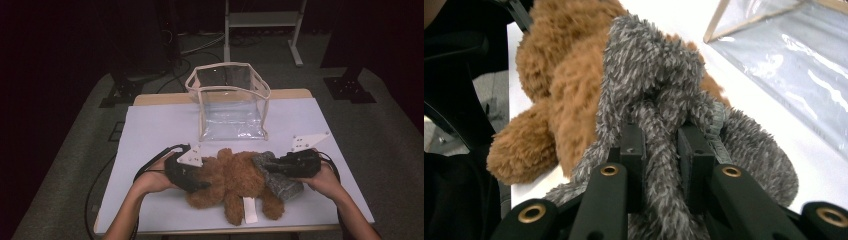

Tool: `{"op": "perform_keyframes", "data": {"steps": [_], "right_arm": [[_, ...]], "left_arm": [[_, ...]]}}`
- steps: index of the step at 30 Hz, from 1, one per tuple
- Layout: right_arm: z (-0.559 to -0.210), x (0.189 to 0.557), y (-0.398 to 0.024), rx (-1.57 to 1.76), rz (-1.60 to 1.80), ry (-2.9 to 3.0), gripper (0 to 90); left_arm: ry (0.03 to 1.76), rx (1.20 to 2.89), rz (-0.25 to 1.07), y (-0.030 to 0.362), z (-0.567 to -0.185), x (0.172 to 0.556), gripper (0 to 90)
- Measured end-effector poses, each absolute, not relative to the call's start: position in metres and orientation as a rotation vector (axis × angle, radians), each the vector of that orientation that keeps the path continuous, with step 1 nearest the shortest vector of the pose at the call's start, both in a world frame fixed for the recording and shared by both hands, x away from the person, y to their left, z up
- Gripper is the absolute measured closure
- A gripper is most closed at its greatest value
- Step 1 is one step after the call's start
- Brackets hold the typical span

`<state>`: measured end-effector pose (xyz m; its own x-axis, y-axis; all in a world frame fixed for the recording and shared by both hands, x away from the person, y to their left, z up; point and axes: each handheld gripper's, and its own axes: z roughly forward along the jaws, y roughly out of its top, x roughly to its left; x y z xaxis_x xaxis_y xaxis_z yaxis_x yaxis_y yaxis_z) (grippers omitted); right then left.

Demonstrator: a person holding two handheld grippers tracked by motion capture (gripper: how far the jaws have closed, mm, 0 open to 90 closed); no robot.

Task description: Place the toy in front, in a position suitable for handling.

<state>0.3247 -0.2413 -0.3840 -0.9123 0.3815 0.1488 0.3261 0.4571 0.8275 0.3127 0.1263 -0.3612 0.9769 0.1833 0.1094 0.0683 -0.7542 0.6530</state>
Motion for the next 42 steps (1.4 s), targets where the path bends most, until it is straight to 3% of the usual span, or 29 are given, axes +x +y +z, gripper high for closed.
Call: {"op": "perform_keyframes", "data": {"steps": [8, 14, 21, 31, 42], "right_arm": [[-0.402, 0.318, -0.255, 0.706, 1.360, 2.659, 75.4], [-0.378, 0.311, -0.250, 0.625, 1.427, 2.626, 75.3], [-0.347, 0.314, -0.209, 0.444, 1.445, 2.640, 75.3], [-0.350, 0.323, -0.162, 0.319, 1.335, 2.717, 75.3], [-0.360, 0.326, -0.182, 0.384, 1.302, 2.706, 75.6]], "left_arm": [[0.234, 2.365, 0.227, 0.161, -0.358, 0.299, 30.5], [0.292, 2.332, 0.190, 0.180, -0.370, 0.297, 30.6], [0.272, 2.324, 0.185, 0.168, -0.379, 0.302, 33.0], [0.177, 2.353, 0.206, 0.136, -0.373, 0.311, 33.5], [0.207, 2.314, 0.203, 0.166, -0.364, 0.302, 31.5]]}}
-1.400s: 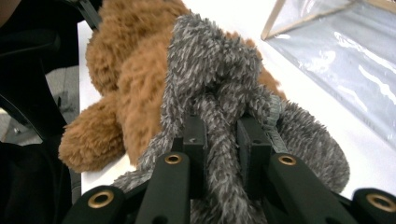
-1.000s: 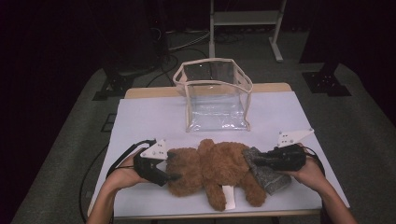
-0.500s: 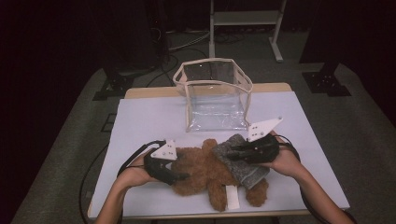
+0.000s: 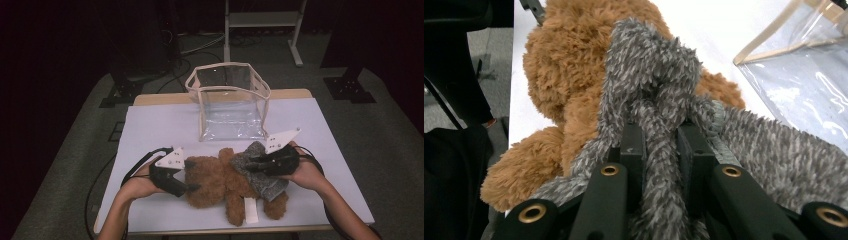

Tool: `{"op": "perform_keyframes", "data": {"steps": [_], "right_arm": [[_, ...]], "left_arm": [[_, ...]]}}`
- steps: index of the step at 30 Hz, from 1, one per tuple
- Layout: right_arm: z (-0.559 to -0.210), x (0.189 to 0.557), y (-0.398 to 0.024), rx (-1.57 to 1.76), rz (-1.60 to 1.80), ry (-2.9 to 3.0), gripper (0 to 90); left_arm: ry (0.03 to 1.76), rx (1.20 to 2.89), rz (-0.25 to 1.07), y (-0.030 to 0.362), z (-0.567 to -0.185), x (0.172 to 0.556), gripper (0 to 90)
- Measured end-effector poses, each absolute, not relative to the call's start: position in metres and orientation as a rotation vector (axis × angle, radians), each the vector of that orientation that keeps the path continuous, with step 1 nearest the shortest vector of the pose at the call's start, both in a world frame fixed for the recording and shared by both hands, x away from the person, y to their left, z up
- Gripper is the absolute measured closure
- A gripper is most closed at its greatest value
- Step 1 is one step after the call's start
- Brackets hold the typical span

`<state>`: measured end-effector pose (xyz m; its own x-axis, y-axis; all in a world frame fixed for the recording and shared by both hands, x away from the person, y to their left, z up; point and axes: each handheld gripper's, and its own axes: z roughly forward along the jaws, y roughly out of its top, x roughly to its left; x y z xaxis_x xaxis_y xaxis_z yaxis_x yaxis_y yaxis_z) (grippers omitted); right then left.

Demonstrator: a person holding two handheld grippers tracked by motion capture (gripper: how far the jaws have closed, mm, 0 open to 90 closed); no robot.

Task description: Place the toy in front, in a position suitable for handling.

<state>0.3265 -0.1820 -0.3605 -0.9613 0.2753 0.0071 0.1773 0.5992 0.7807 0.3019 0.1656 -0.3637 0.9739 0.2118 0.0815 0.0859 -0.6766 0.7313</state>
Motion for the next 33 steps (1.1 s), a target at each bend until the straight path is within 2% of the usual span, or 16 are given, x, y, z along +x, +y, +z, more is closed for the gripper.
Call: {"op": "perform_keyframes", "data": {"steps": [8, 14, 20, 29, 33], "right_arm": [[-0.355, 0.323, -0.189, 0.405, 1.265, 2.700, 75.6], [-0.345, 0.321, -0.181, 0.369, 1.248, 2.696, 75.7], [-0.352, 0.319, -0.167, 0.323, 1.196, 2.722, 75.7], [-0.354, 0.315, -0.206, 0.423, 1.173, 2.686, 75.7], [-0.351, 0.314, -0.206, 0.430, 1.159, 2.676, 75.7]], "left_arm": [[0.204, 2.301, 0.189, 0.156, -0.379, 0.309, 35.3], [0.156, 2.276, 0.200, 0.122, -0.386, 0.320, 35.8], [0.113, 2.276, 0.204, 0.091, -0.388, 0.326, 34.4], [0.123, 2.256, 0.195, 0.093, -0.389, 0.325, 34.4], [0.124, 2.243, 0.179, 0.083, -0.390, 0.326, 34.6]]}}
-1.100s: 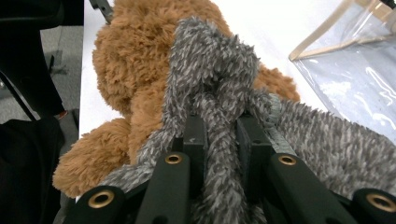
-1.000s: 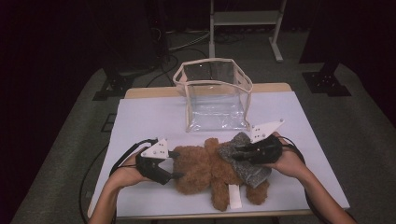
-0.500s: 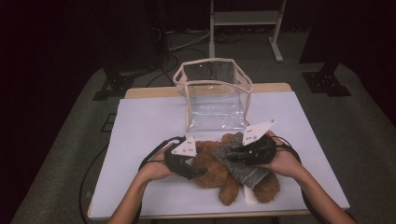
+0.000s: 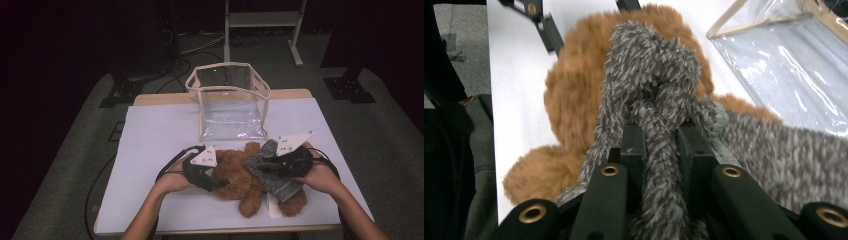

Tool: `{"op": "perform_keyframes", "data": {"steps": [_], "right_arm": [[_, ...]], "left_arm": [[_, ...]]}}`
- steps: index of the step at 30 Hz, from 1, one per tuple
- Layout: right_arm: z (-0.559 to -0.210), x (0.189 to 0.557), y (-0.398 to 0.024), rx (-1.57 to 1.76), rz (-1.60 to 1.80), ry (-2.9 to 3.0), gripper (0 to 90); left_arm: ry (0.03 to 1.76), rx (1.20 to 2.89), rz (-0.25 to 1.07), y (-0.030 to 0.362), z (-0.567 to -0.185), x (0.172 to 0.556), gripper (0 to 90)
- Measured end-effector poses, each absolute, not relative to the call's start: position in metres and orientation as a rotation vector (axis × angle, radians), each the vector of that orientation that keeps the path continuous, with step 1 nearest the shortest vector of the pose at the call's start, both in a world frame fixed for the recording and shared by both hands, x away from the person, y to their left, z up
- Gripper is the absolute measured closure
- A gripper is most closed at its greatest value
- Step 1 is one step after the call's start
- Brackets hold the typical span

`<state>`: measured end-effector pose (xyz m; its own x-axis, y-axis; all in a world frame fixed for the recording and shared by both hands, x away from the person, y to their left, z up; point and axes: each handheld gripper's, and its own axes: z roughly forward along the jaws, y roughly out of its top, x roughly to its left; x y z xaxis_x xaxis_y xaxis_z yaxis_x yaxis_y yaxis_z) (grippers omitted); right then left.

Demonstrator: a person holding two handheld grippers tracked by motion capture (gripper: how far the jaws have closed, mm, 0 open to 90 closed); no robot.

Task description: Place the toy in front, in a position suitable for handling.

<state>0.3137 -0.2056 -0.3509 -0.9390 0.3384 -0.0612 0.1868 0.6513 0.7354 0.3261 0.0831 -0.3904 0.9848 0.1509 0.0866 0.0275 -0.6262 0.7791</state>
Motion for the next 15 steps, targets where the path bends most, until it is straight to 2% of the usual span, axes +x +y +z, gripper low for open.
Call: {"op": "perform_keyframes", "data": {"steps": [6, 11, 15], "right_arm": [[-0.351, 0.318, -0.188, 0.380, 1.167, 2.690, 75.5], [-0.339, 0.330, -0.213, 0.477, 1.179, 2.629, 75.5], [-0.344, 0.336, -0.221, 0.527, 1.180, 2.652, 75.4]], "left_arm": [[0.113, 2.276, 0.187, 0.079, -0.389, 0.327, 34.5], [0.123, 2.278, 0.172, 0.084, -0.391, 0.325, 34.2], [0.124, 2.271, 0.177, 0.086, -0.385, 0.325, 31.9]]}}
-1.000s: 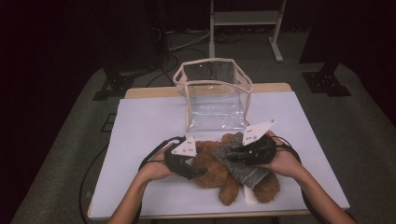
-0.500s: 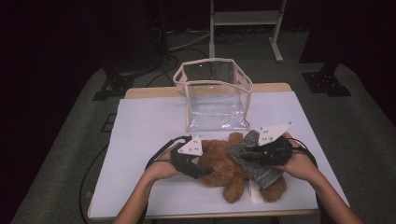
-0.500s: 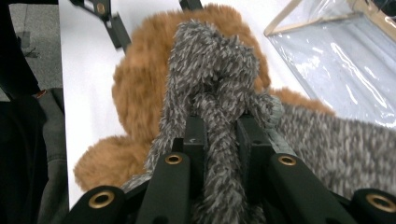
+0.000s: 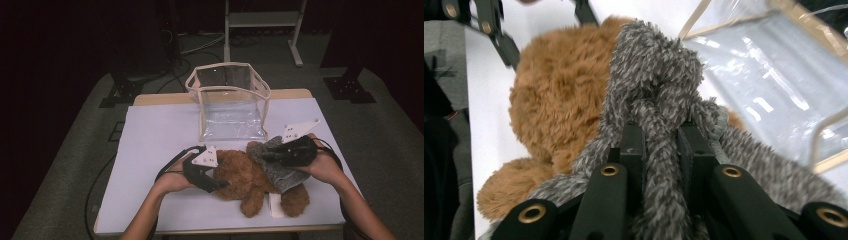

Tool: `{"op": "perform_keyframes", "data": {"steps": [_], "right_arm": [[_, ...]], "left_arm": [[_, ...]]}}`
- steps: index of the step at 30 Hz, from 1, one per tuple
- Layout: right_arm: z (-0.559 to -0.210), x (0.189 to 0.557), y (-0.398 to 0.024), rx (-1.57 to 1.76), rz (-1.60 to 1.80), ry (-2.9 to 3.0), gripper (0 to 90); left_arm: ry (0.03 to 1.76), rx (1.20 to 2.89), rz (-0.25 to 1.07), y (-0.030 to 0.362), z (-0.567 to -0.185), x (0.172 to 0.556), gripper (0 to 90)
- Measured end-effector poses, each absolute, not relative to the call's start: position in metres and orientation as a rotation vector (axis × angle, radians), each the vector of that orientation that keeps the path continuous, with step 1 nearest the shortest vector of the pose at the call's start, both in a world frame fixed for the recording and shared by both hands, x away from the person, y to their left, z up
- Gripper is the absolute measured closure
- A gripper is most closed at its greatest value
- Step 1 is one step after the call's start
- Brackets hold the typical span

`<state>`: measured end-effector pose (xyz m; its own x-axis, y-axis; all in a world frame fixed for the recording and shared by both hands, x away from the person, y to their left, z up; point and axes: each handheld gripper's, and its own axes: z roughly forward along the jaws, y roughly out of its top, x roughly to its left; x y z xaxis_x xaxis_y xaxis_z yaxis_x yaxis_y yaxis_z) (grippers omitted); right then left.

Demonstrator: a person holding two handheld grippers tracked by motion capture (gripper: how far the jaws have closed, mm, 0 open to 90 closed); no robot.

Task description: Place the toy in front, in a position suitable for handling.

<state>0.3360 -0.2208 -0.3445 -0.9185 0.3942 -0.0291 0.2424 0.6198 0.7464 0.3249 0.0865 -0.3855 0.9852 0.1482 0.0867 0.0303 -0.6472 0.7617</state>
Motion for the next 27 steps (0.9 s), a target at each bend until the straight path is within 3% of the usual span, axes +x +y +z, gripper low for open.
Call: {"op": "perform_keyframes", "data": {"steps": [4, 10, 18, 22, 27], "right_arm": [[-0.353, 0.330, -0.216, 0.515, 1.214, 2.686, 75.4], [-0.350, 0.318, -0.208, 0.429, 1.196, 2.737, 75.2], [-0.348, 0.336, -0.178, 0.354, 1.134, 2.787, 75.3], [-0.345, 0.336, -0.193, 0.391, 1.136, 2.774, 75.3], [-0.338, 0.335, -0.242, 0.523, 1.151, 2.723, 75.3]], "left_arm": [[0.113, 2.213, 0.163, 0.089, -0.373, 0.326, 31.7], [0.111, 2.263, 0.106, 0.080, -0.380, 0.326, 32.5], [0.042, 2.349, 0.132, 0.073, -0.380, 0.317, 33.4], [0.038, 2.347, 0.134, 0.074, -0.380, 0.314, 33.5], [0.019, 2.361, 0.138, 0.073, -0.379, 0.311, 33.5]]}}
